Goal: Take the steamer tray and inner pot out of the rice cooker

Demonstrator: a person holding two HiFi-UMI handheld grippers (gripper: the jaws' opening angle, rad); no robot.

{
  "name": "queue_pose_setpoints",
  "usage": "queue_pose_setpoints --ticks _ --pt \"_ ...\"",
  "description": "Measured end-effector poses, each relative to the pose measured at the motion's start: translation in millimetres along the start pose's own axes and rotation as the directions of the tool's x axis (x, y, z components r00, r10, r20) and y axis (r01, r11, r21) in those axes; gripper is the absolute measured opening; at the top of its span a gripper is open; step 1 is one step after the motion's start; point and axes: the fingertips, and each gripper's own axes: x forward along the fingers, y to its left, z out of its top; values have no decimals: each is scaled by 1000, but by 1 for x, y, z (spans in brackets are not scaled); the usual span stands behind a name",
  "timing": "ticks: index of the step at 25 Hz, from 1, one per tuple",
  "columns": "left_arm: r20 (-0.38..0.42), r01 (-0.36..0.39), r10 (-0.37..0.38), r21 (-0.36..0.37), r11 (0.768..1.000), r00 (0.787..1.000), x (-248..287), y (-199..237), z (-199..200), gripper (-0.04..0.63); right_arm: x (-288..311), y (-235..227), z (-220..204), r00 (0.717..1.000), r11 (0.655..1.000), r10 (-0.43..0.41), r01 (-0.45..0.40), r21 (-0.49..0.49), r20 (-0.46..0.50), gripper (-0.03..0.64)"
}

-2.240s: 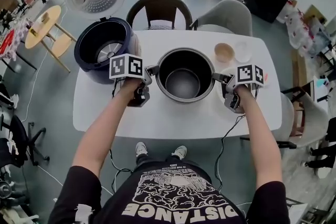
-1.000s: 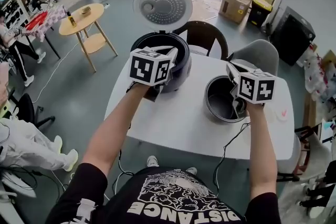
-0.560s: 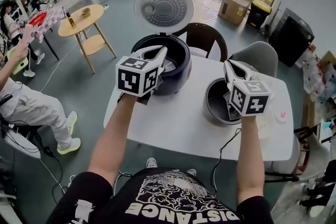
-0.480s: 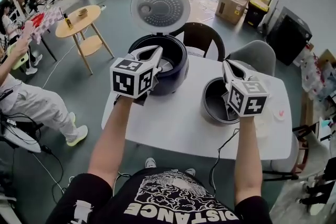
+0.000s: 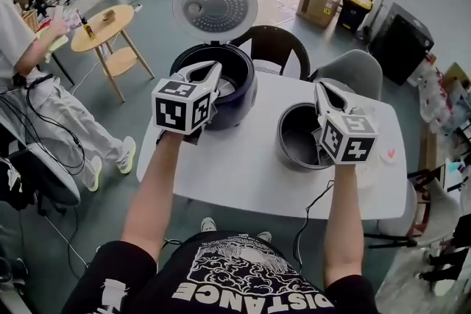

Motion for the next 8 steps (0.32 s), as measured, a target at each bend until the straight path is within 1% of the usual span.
queue_pose_setpoints --ticks 8 --pt "-8 -4 4 6 1000 1000 7 -7 4 14 -1 -9 1 1000 1000 0 0 8 2 14"
